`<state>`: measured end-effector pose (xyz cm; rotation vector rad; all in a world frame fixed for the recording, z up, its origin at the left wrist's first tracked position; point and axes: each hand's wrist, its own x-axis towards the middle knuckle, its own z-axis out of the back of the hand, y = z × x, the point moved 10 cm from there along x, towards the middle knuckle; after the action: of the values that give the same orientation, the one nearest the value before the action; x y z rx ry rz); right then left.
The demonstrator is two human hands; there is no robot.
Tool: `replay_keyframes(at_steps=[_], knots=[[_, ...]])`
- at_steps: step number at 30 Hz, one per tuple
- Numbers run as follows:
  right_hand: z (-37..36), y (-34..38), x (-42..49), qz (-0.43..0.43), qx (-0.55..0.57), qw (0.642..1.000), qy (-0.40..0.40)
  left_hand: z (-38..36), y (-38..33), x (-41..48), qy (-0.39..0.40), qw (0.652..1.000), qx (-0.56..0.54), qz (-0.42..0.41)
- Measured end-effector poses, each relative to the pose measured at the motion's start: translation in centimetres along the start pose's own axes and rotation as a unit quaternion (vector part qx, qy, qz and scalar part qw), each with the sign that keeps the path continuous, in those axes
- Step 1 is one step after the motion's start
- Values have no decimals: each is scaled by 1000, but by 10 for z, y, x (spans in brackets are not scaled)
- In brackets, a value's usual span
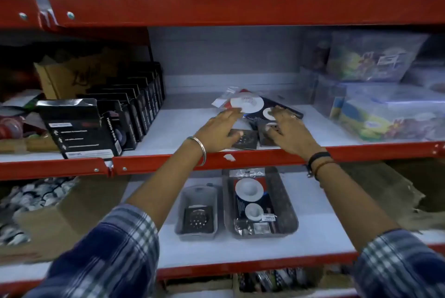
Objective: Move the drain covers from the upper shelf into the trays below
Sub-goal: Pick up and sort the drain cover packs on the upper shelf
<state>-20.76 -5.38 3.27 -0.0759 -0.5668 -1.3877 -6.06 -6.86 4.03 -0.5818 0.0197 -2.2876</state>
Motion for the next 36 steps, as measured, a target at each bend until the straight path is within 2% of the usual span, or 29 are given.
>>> replay_keyframes(at_steps=[2,4,7,9,12,15,19,23,28,31,36], knots=[[-18,-23,7,-7,-23,993,119,-39,16,12,154,988,9,26],[-33,-49,9,-17,-31,975,218,-68,40,16,271,960,33,70],[-48,-63,13,7,-39,959,281,-86,51,19,341,935,12,95],[-47,-66,21,28,-21,959,281,-86,53,24,346,932,-31,108],[-44,-65,31,71,-41,961,264,-83,52,31,325,941,-32,93],[-39,-55,37,127,-96,961,227,-77,52,35,280,958,-7,65],[-33,-42,41,187,-155,953,183,-67,55,36,223,971,77,39],[-26,-36,51,168,-154,960,165,-46,76,32,187,978,78,43],[-31,13,66,144,-42,974,172,-32,109,14,203,975,64,72],[-54,55,80,165,-15,968,186,-33,127,1,220,969,18,106],[-94,90,100,162,-25,961,223,-37,148,-16,231,948,-126,177]])
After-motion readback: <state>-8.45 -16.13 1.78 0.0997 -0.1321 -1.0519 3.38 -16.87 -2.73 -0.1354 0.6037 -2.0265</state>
